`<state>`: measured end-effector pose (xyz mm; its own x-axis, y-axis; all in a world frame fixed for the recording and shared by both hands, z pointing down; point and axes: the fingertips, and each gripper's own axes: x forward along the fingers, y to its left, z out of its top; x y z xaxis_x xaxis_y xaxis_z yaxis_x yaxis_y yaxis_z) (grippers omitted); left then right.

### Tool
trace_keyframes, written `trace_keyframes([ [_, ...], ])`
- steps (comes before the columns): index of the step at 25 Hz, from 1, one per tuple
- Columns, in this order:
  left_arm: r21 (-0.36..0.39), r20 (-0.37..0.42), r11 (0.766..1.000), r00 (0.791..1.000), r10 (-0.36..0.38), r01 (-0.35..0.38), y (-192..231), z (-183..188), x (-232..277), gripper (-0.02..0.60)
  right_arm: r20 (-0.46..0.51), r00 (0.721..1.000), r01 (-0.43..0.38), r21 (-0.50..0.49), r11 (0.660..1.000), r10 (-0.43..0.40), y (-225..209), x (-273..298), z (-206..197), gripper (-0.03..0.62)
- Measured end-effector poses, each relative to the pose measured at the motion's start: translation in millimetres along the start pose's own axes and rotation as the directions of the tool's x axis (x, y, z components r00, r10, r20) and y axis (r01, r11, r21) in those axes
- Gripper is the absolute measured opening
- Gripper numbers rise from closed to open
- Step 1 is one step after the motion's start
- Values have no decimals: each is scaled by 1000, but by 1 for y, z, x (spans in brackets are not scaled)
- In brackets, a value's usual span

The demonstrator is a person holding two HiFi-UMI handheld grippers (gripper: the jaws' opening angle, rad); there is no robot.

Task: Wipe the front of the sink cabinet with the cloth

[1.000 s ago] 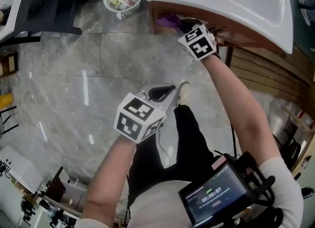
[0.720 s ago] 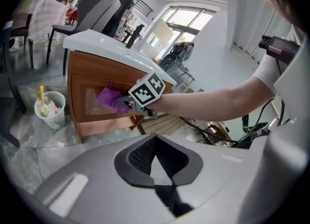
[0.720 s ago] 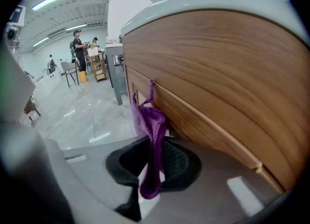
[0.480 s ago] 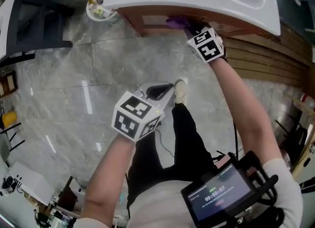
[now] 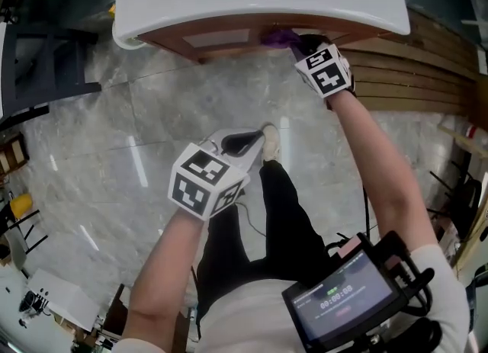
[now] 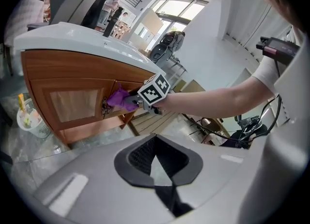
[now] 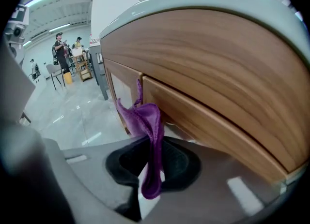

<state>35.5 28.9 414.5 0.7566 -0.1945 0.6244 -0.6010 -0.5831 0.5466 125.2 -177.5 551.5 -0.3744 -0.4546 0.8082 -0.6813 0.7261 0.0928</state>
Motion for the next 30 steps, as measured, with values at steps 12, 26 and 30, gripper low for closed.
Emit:
trace_keyframes([
  [12, 36, -41, 998, 998, -46, 48, -23, 24, 60, 8, -72, 993, 102, 72, 992, -97, -95, -31, -84, 55],
  [26, 67, -73, 994, 994, -78, 83, -41, 34, 86, 8, -168, 959, 260, 182, 948, -230, -184, -77, -160, 54],
  [30, 66, -63, 995, 996, -70, 74, -38, 36, 81, 8, -202, 945, 295, 197, 935, -256, -196, -85, -176, 55],
])
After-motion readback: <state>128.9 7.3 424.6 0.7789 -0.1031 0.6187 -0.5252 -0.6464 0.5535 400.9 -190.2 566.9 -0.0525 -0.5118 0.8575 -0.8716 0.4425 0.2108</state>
